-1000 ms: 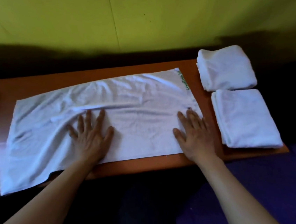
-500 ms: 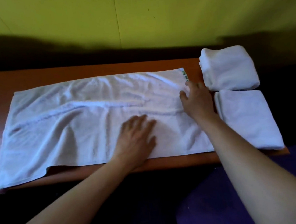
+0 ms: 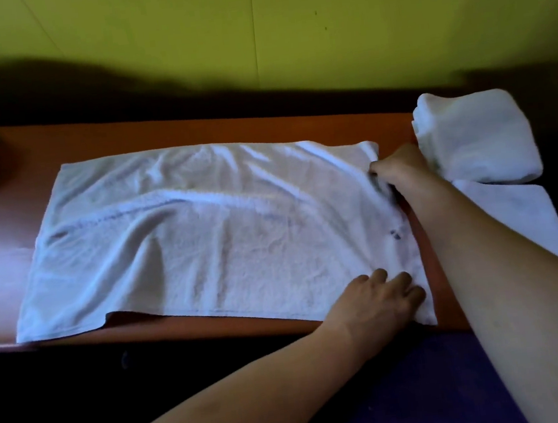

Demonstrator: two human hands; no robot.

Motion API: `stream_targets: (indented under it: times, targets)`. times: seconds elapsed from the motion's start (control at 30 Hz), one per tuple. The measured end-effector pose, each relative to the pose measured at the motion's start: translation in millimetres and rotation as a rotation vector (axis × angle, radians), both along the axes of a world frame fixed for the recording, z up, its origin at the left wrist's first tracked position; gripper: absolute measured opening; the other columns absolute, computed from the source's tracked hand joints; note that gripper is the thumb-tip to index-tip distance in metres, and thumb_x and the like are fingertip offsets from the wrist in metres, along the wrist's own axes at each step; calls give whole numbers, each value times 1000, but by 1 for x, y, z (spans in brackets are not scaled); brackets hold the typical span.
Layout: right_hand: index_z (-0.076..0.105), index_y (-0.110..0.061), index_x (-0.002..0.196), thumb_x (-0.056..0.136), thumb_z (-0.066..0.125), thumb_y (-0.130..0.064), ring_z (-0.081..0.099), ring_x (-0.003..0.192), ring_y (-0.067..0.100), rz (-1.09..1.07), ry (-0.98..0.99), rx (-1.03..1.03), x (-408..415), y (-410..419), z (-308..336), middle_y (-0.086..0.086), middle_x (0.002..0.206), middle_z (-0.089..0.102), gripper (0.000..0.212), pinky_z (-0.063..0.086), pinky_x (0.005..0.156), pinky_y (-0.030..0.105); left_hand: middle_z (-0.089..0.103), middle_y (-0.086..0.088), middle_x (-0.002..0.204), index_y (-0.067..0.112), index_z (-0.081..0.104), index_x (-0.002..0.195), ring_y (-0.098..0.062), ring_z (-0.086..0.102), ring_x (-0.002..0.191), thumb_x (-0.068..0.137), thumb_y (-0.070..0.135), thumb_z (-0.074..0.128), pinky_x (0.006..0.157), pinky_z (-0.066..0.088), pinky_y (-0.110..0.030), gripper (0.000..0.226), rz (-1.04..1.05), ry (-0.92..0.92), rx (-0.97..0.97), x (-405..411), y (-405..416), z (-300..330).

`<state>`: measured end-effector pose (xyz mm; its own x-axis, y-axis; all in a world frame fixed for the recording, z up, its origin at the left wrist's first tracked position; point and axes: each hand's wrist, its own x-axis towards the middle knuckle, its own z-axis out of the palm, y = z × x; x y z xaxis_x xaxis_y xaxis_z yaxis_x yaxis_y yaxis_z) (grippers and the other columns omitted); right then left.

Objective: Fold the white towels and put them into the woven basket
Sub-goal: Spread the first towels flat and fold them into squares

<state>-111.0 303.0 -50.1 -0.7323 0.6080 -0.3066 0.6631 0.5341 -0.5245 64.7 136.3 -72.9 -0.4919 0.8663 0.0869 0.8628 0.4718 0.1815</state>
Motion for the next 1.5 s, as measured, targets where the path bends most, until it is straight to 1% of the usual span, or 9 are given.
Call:
stream_targets:
  times: [0.17, 0.3, 0.37, 0.5, 0.6, 0.77, 0.87, 1.13, 1.5]
  targets:
    - [59, 4, 126, 93, 53, -29, 58, 119, 40, -11, 140, 49, 4, 16, 17, 26, 127, 62, 47, 46, 89, 39, 61, -15, 91, 6, 52, 110, -42, 62, 70, 87, 9, 60, 50, 37, -40, 25, 207, -280, 208, 4, 5, 21]
    - [74, -9, 82, 67, 76, -25, 63, 78, 25, 0, 254, -101, 18, 45, 42, 13, 79, 65, 22, 46, 71, 35, 66, -16, 100, 11, 46, 110, -42, 57, 87, 100, 28, 48, 66, 36, -39, 19, 421, -628, 454, 19, 2, 61]
    - [76, -5, 94, 62, 84, -24, 61, 72, 20, -64, 253, -261, 23, 57, 51, 7, 78, 65, 37, 50, 72, 31, 67, -13, 93, 15, 47, 108, -38, 56, 87, 100, 30, 48, 68, 36, -37, 18, 462, -689, 525, 24, -3, 78]
    - [77, -12, 87, 48, 90, -38, 73, 92, 23, -173, 328, -428, 21, 56, 62, 8, 99, 76, 49, 57, 92, 44, 65, -4, 77, 22, 46, 94, -30, 55, 73, 98, 35, 50, 67, 47, -39, 14, 505, -739, 645, 31, -18, 98]
    - [71, -15, 77, 71, 83, -30, 71, 79, 19, -199, 401, -438, 25, 9, 88, 6, 92, 74, 20, 57, 80, 35, 59, 1, 68, 21, 39, 82, -31, 57, 68, 99, 37, 47, 67, 49, -42, 25, 566, -732, 699, 31, -45, 107]
    - [75, -14, 100, 81, 75, -28, 71, 88, 20, -88, 516, -420, 6, -73, 109, 6, 104, 74, 24, 56, 69, 22, 67, -2, 73, 21, 49, 85, -19, 70, 69, 99, 47, 42, 68, 56, -39, 31, 768, -781, 869, 20, -117, 114]
    - [72, -7, 108, 89, 69, -19, 63, 69, 14, -35, 528, -479, -11, -133, 116, 6, 95, 68, 23, 48, 48, 14, 68, -5, 76, 12, 58, 86, -15, 71, 67, 101, 35, 48, 67, 61, -39, 30, 859, -782, 983, 16, -165, 114]
    - [69, -18, 74, 80, 70, -24, 73, 88, 32, 112, 518, -518, -51, -267, 102, 10, 84, 71, 9, 60, 83, 54, 73, -5, 73, 27, 59, 102, -20, 72, 63, 94, 10, 50, 71, 62, -44, 20, 1132, -781, 1109, 13, -281, 114]
    - [67, -15, 94, 90, 69, -22, 69, 86, 24, 234, 460, -465, -82, -404, 70, 12, 101, 73, 8, 60, 81, 42, 73, -5, 70, 20, 54, 96, -18, 72, 60, 94, 8, 45, 58, 59, -32, 15, 1395, -768, 1017, 10, -372, 83]
